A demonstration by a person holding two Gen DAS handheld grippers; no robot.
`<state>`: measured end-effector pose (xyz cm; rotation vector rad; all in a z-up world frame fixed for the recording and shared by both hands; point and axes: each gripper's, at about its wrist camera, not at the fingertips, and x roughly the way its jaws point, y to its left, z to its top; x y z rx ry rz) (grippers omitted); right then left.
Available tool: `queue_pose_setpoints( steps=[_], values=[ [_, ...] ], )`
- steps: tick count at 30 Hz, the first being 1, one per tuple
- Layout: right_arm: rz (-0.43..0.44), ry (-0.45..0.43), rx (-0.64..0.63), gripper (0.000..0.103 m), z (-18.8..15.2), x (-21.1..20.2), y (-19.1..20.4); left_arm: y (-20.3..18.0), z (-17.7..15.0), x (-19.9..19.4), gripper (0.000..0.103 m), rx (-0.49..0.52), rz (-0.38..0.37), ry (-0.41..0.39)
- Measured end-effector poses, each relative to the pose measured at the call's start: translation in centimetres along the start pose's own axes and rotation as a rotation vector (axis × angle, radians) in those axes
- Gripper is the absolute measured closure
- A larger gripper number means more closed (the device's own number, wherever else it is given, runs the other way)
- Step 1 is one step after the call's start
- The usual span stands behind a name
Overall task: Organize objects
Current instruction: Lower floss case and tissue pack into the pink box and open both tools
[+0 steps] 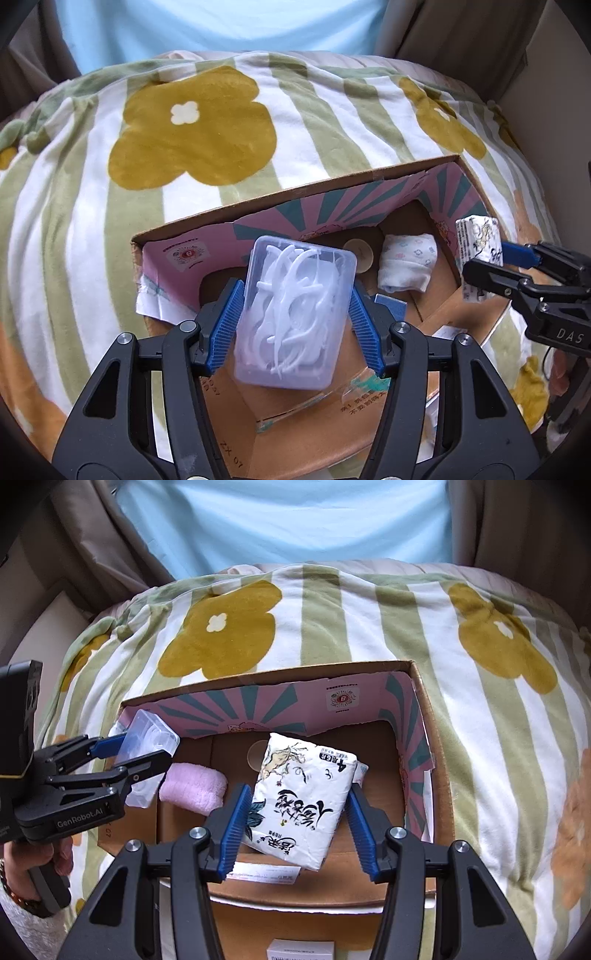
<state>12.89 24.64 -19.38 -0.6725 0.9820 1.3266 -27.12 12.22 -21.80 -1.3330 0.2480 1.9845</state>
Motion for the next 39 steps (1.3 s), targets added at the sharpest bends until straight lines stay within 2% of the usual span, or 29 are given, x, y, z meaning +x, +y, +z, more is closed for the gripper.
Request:
queue_pose_setpoints(
  steps=[1,2,5,8,16,20,28,39],
  values=[
    [0.005,0.003,0.013,0.053,0.1,0.2,-0.2,0.1,0.1,0.1,0.029,-0.013,-0.004,0.0],
    [0.009,0.012,0.025,0.05,0.1,0.4,-0.3,0.2,0.2,0.2,0.0,-0.024,-0.003,0.002],
    [-0.017,0.005,0.051,0.022,0.1,0.6,-0.8,0.4,0.3,0.0,0.0,-0.041,-0.022,-0.029],
    [-0.02,-0.035,0.078,0.021,0.0,-0.1,-1.4,0.2,0.2,-0.5,0.0,-0.023,0.012,-0.048],
    [-0.024,-0.028,0.107,0.021,0.1,-1.0,-2.5,0.1,-0.6,-1.9,0.0,-0.016,0.023,-0.068],
    [-0.084,-0.011,0.087,0.021,-0.1,-1.0,-2.6,0.0,-1.2,-2.2,0.0,-0.014,0.028,-0.065],
    [-0.127,-0.051,0.043,0.021,-0.3,-2.7,-2.3,-0.3,-2.1,-3.7,0.0,-0.038,0.029,-0.084],
    [-0.104,-0.085,0.008,0.021,-0.8,-5.5,-1.9,-1.4,-4.1,-6.5,0.0,-0.053,0.072,-0.114]
  ],
)
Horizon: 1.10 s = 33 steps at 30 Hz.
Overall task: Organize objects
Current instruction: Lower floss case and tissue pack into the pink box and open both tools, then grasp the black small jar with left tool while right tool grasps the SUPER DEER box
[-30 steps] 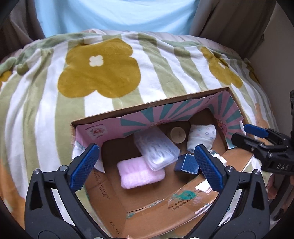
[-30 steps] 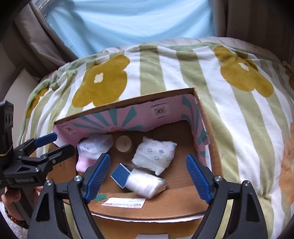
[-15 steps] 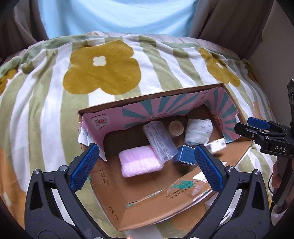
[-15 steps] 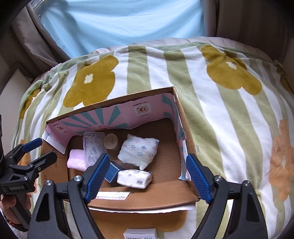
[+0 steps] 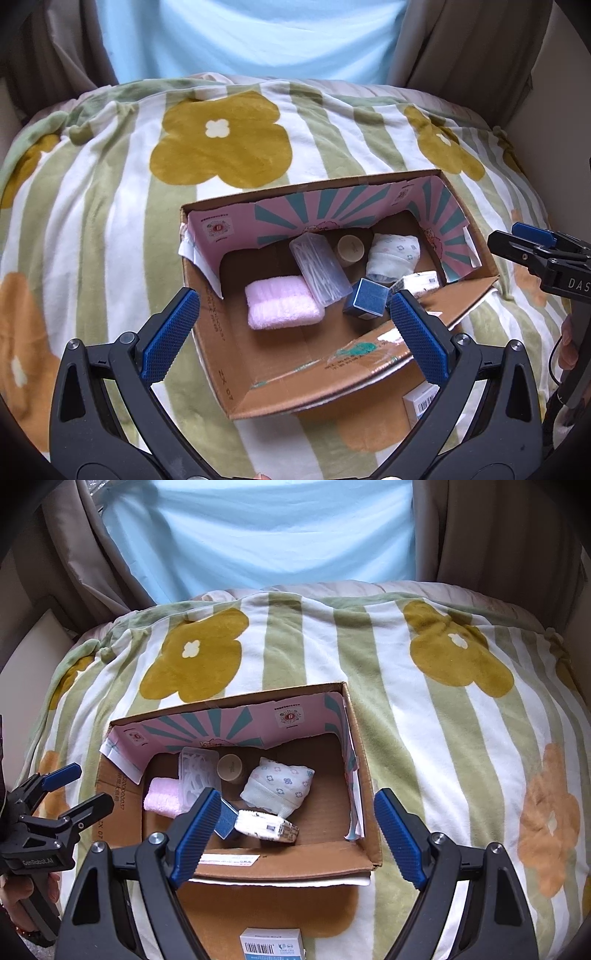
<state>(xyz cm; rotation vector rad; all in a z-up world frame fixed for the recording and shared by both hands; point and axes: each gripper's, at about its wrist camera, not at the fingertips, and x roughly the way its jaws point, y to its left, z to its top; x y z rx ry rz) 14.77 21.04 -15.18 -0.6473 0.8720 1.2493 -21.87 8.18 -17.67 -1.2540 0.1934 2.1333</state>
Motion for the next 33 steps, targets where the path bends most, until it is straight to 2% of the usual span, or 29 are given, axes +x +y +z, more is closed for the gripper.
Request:
queue_pose_setpoints(
  steps=[4,7,10,14,18,23,28,33],
  values=[
    [0.05,-0.03,-0.013,0.021,-0.7,-1.6,-0.1,-0.7,-1.0,-1.6,0.0,0.008,0.022,-0.017],
    [0.062,-0.059,-0.05,0.021,-1.2,-3.2,0.2,-1.7,-1.8,-3.4,0.0,0.027,0.065,-0.057],
    [0.082,-0.071,-0.077,0.021,-1.6,-4.4,0.4,-2.5,-2.7,-5.7,0.0,0.025,0.076,-0.096],
    [0.122,-0.067,-0.095,0.021,-2.4,-5.6,0.4,-3.4,-4.5,-7.8,0.0,-0.013,0.065,-0.081],
    [0.143,-0.053,-0.111,0.021,-3.8,-6.6,0.4,-4.1,-7.7,-9.2,0.0,-0.076,0.02,-0.055],
    [0.17,-0.024,-0.132,0.021,-6.6,-6.6,0.6,-5.9,-13.1,-9.0,0.0,-0.099,0.054,-0.012],
    [0.186,0.039,-0.134,0.021,-9.8,-5.6,0.7,-7.5,-17.8,-7.9,0.0,-0.134,0.051,0.038],
    [0.18,0.099,-0.157,0.021,-13.2,-4.0,0.8,-8.8,-22.2,-6.3,0.0,-0.164,-0.019,0.057]
  ],
)
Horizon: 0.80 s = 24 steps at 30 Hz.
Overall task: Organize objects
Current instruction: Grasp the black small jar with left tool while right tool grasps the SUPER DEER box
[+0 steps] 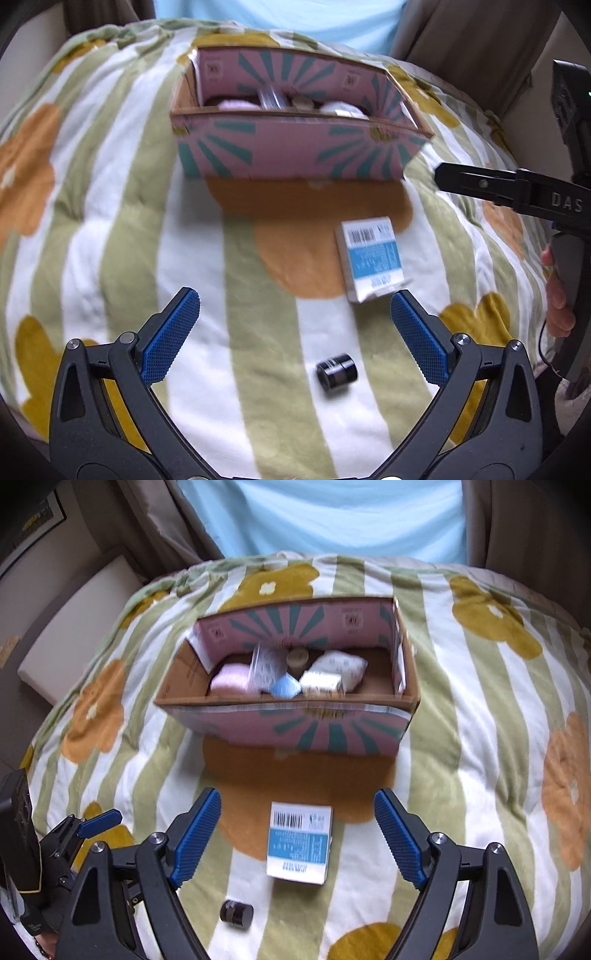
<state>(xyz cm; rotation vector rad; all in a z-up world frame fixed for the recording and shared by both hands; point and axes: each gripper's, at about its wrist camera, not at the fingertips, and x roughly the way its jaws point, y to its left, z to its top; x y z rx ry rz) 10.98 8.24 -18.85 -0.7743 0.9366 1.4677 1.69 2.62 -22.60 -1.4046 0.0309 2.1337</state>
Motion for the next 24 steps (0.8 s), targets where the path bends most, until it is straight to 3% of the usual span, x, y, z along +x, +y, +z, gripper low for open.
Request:
queue_pose_setpoints(
  steps=[6,13,19,24],
  values=[
    [0.009,0.063,-0.002,0.021,-3.1,3.3,-0.7,-1.5,-4.7,3.0,0.0,0.03,-0.056,0.03],
    [0.009,0.083,-0.043,0.021,-5.0,6.6,-0.6,-2.5,-8.0,5.9,0.002,0.048,-0.107,0.06],
    [0.006,0.091,-0.067,0.021,-5.5,9.1,-0.1,-3.4,-9.4,7.3,0.013,0.1,-0.097,0.047],
    [-0.019,0.095,-0.065,0.021,-5.7,10.4,-0.1,-4.2,-9.7,7.6,0.03,0.134,-0.082,0.034]
  ],
)
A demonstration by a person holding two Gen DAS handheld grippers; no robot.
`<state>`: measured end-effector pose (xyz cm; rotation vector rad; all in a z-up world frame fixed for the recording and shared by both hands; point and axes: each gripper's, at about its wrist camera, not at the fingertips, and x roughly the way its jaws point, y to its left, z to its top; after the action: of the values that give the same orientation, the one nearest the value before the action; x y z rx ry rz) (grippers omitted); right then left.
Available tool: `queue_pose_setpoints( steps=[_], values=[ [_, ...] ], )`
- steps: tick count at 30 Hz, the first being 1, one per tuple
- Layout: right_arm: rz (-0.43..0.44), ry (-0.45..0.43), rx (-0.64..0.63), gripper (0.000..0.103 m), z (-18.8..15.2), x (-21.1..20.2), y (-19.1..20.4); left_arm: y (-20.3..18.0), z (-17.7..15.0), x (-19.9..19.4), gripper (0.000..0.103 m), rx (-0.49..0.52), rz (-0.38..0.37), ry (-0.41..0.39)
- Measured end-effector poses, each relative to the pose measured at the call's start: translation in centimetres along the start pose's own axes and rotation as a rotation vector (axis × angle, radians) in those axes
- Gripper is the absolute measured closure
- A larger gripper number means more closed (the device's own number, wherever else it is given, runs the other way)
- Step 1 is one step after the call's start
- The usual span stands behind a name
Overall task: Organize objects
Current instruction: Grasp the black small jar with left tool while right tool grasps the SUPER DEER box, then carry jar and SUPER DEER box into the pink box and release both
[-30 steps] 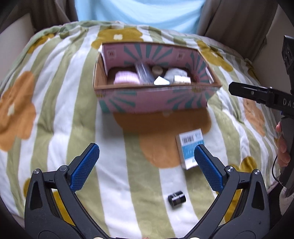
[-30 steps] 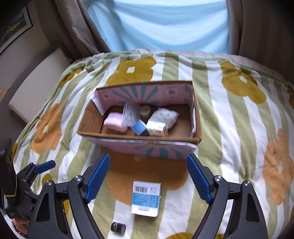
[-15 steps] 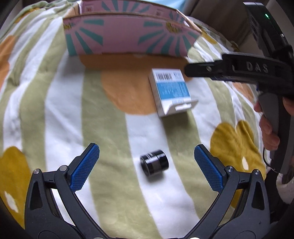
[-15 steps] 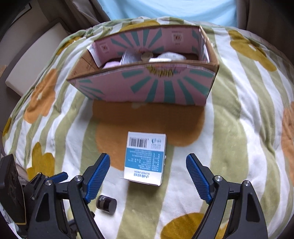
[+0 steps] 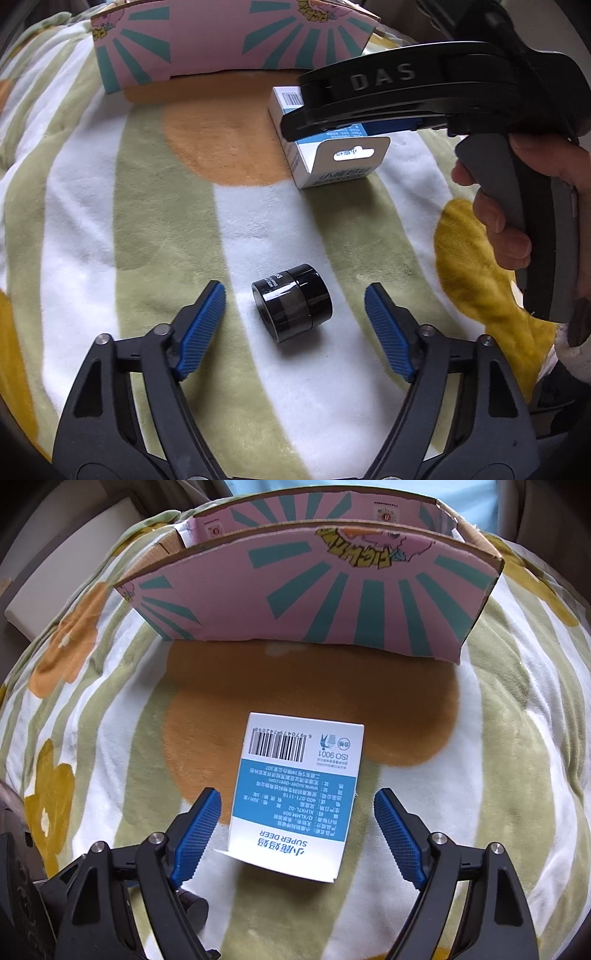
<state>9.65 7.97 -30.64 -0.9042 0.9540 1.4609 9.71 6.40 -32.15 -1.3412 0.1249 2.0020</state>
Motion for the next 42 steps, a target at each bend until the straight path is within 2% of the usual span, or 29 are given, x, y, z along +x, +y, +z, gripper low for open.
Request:
queue_pose_setpoints(
  steps=[10,15,30,38,42],
  values=[
    [-0.025,0.007,0.03,0.022,-0.1,1.0,-0.3,-0.6,0.2,0.5,0.051,0.026,0.015,0.013],
    [-0.029,0.005,0.005,0.034,0.2,1.1,0.2,-0.8,0.3,0.6,0.063,0.041,0.04,0.025],
    [-0.038,0.004,0.001,0.036,0.2,0.1,0.3,-0.8,1.6,-1.4,0.063,0.033,0.04,0.019],
    [-0.04,-0.014,0.023,0.036,0.9,-2.7,-0.2,-0.3,3.7,-4.1,0.063,0.009,0.042,0.001],
    [-0.048,-0.021,0.038,0.036,1.7,-4.7,-1.0,1.3,4.5,-6.4,0.063,-0.023,0.034,-0.015]
  ],
)
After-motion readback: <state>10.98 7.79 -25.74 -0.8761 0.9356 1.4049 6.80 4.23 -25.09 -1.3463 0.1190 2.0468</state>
